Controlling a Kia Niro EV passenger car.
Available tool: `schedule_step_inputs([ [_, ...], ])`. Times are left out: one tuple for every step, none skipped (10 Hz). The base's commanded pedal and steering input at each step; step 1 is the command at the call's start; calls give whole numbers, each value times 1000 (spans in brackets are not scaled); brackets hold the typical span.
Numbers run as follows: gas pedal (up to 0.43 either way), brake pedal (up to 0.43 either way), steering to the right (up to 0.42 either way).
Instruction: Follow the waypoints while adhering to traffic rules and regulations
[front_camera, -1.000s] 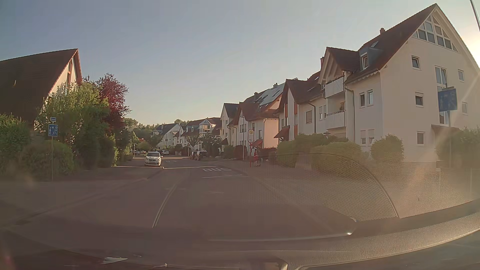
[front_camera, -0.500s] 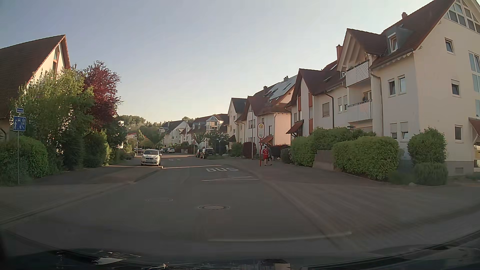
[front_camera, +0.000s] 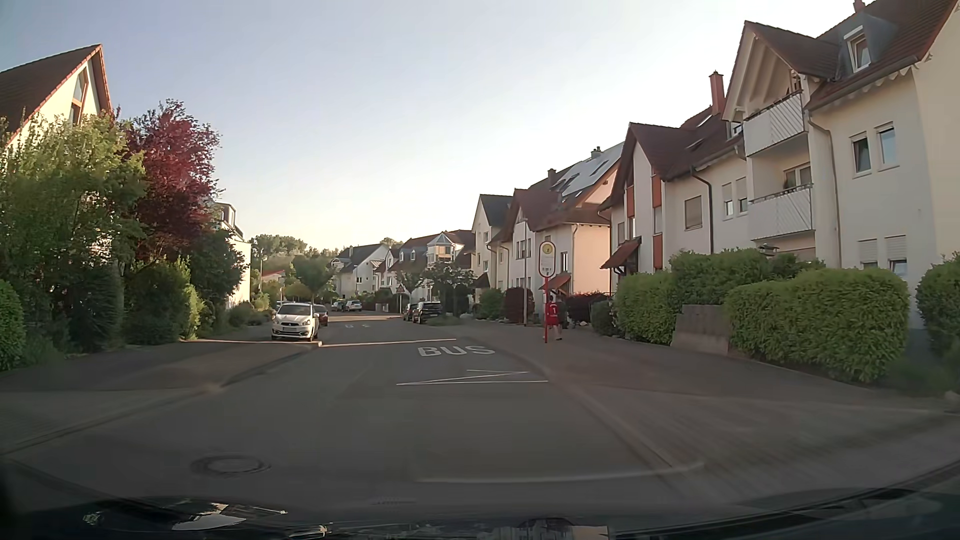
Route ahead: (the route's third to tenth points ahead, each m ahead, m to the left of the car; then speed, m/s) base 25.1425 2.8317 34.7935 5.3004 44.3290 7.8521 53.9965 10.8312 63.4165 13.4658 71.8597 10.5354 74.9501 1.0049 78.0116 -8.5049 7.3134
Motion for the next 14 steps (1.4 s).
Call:
schedule_step_inputs([
  [47, 0, -35],
  [47, 0, -35],
  [47, 0, -35],
  [47, 0, -34],
  [47, 0, -31],
  [47, 0, -28],
  [47, 0, -27],
  [47, 0, -27],
  [47, 0, -27],
  [47, 0, -27],
  [47, 0, -28],
  [47, 0, -29],
  [47, 0, -28],
  [47, 0, -29],
])
